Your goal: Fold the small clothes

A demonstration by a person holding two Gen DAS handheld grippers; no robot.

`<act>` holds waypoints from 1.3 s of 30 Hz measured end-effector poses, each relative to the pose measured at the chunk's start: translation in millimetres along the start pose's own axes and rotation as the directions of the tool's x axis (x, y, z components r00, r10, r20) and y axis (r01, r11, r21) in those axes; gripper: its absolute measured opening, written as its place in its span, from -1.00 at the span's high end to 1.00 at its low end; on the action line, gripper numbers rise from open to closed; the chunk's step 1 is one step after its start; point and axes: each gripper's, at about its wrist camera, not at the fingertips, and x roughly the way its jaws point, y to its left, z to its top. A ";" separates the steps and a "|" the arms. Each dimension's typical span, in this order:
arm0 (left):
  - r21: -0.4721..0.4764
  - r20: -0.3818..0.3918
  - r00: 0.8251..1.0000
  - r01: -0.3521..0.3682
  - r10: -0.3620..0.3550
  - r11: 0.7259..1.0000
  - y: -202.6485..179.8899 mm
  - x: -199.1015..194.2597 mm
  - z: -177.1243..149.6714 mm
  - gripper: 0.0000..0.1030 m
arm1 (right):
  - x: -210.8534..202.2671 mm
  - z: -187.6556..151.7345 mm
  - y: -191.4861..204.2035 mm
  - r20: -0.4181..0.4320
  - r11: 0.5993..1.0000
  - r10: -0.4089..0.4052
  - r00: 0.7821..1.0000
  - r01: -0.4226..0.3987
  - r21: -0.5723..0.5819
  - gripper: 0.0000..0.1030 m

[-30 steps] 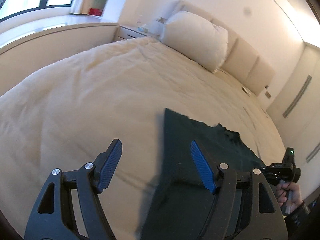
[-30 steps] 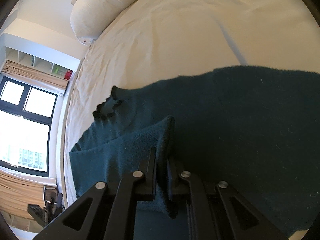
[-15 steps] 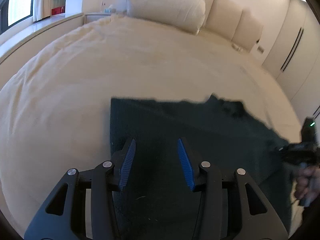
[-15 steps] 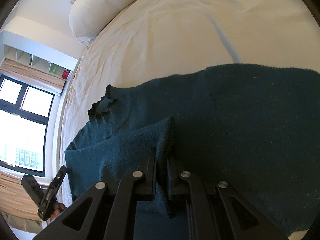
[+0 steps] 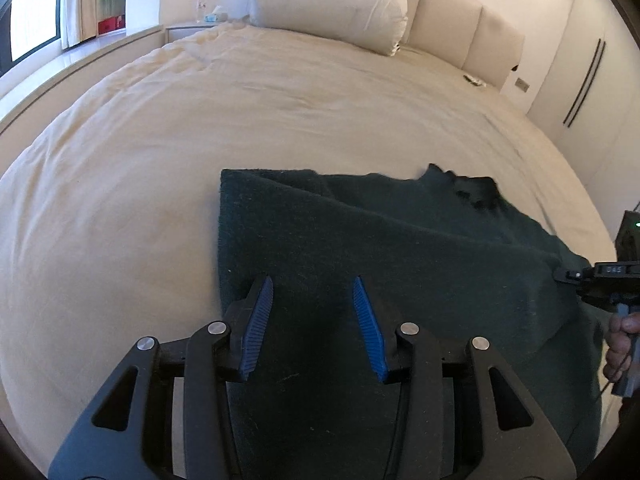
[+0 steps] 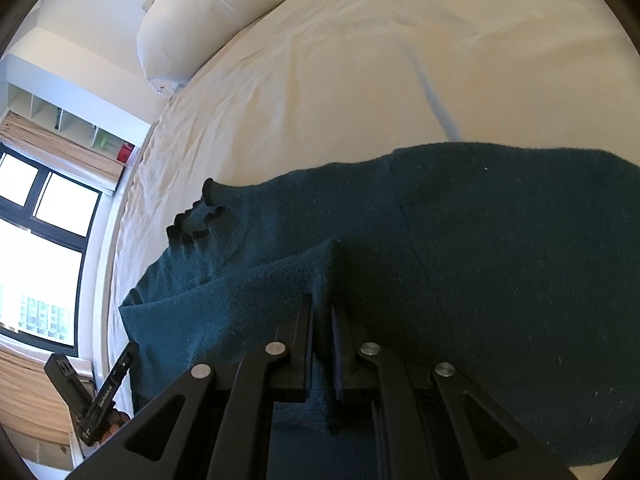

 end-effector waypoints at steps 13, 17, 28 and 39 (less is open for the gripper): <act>0.076 -0.011 0.997 -0.070 0.071 0.995 -11.9 10.1 -5.9 0.20 | 6.9 1.2 0.8 0.024 0.999 -0.039 0.999 0.040 -0.023 0.87; 0.099 -0.001 0.997 -0.078 0.079 0.992 -12.6 16.3 -12.6 0.17 | -2.4 0.5 3.0 0.032 0.995 -0.075 0.997 0.077 -0.056 0.85; 0.114 0.007 0.995 -0.096 0.096 0.989 -16.9 18.0 -13.3 0.09 | 14.0 -34.3 44.7 -0.011 0.984 0.126 0.992 -0.126 -0.128 0.10; 0.010 0.015 1.000 -0.001 0.001 1.000 -6.0 -1.0 -10.0 -0.07 | -189.5 -72.1 -173.2 0.513 0.932 -0.051 0.857 -0.144 0.334 -0.32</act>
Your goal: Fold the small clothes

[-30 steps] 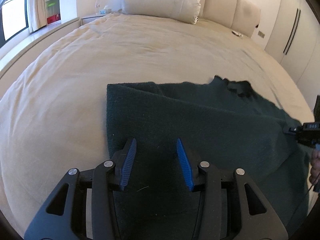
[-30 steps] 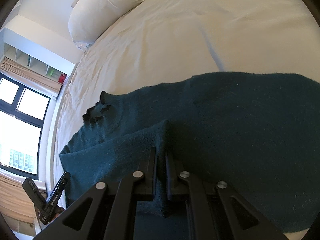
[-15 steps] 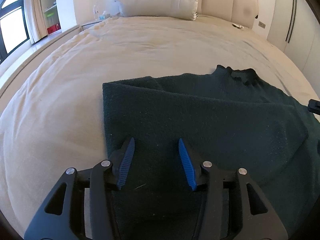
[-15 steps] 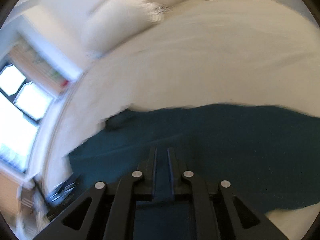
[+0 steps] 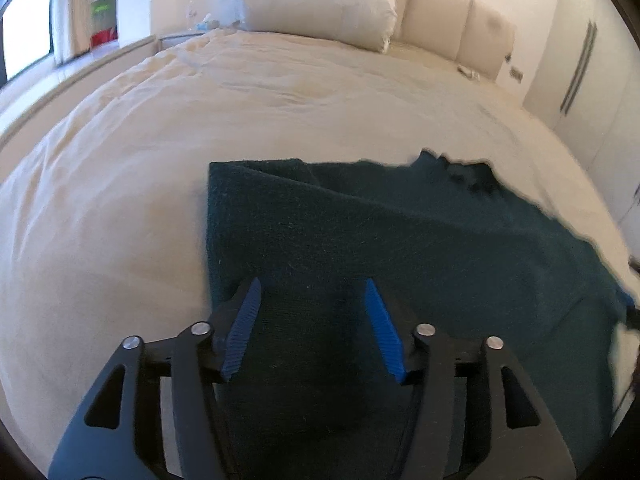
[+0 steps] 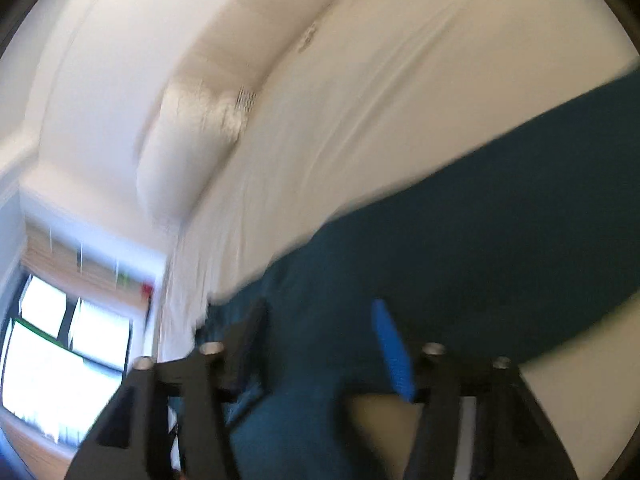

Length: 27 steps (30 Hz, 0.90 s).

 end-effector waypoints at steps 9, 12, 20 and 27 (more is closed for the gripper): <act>-0.151 0.007 0.995 0.104 -0.104 0.983 -1.9 -34.7 -15.5 -0.29 | -90.9 33.3 -152.2 0.141 0.909 -0.092 0.986 0.025 0.415 -0.33; -0.166 -0.002 0.991 0.128 -0.130 0.978 -9.4 -41.1 -20.4 -0.29 | -82.7 44.6 -156.6 0.179 0.893 -0.088 0.980 -0.002 0.451 -0.40; -0.184 -0.017 0.979 0.196 -0.203 0.963 -23.8 -51.8 -24.7 -0.29 | -57.5 75.9 -158.6 0.215 0.873 -0.123 0.969 0.002 0.489 -0.12; -0.223 -0.018 0.962 0.261 -0.272 0.939 -16.4 -52.5 -21.4 -0.29 | -43.0 89.1 -105.3 0.172 0.932 -0.204 0.964 0.137 0.334 0.79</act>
